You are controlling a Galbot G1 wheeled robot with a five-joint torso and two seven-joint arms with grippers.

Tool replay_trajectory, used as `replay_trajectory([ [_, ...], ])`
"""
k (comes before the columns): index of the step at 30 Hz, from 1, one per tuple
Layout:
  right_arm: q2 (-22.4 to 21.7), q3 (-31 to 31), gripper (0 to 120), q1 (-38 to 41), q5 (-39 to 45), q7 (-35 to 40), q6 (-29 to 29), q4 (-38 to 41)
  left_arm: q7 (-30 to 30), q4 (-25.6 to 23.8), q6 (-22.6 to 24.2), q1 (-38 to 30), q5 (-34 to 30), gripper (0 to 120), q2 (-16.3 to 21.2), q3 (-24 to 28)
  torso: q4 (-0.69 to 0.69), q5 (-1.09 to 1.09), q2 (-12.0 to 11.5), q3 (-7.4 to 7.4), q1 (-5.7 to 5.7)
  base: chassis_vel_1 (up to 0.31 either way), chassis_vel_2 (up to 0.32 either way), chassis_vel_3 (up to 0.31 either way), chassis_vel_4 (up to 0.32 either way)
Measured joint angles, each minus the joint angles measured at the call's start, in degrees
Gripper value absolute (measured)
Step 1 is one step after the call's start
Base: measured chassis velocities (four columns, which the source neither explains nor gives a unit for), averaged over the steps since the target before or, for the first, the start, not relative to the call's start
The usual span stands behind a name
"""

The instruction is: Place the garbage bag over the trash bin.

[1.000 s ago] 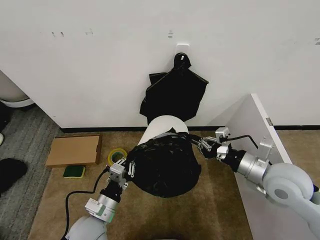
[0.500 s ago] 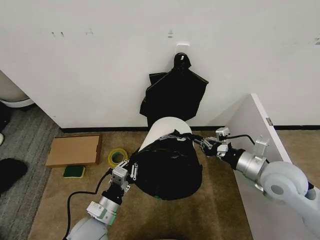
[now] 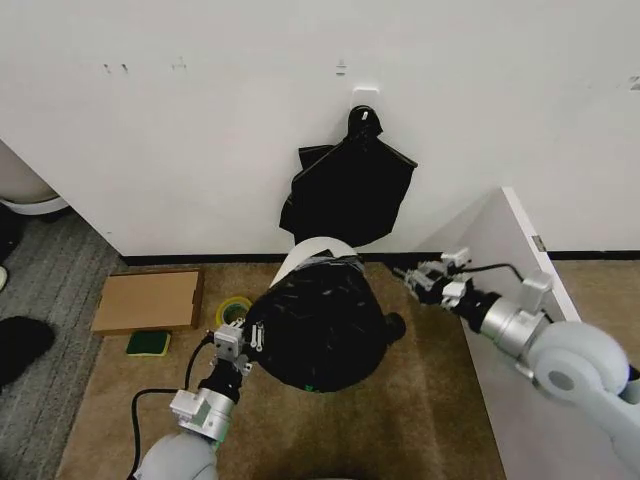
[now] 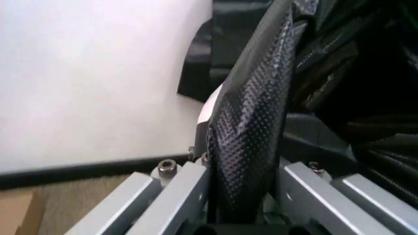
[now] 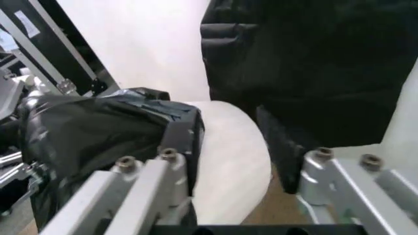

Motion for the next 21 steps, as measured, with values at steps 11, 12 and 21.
replay_trajectory([
  [11, 3.59, -4.2, 79, -6.28, -6.56, 10.45, -7.15, 14.59, -6.73, -1.12, 8.76, -2.09, -6.61, 0, -3.81, 2.41, 0.01, 0.0, 0.0, 0.0, 0.0, 0.0, 0.0, 0.0, 0.0],
  [12, 3.59, -4.2, 79, -6.28, -6.56, 10.45, -7.15, 14.59, -6.73, -1.12, 8.76, -2.09, -6.61, 0, -3.81, 2.41, 0.01, 0.0, 0.0, 0.0, 0.0, 0.0, 0.0, 0.0, 0.0],
  [21, 4.93, -8.77, 52, -9.43, -7.71, 19.2, -13.08, 16.3, -10.24, 0.01, 12.41, -4.52, -5.04, 0, -5.34, 6.47, 0.0, 0.0, 0.0, 0.0, 0.0, 0.0, 0.0, 0.0, 0.0],
])
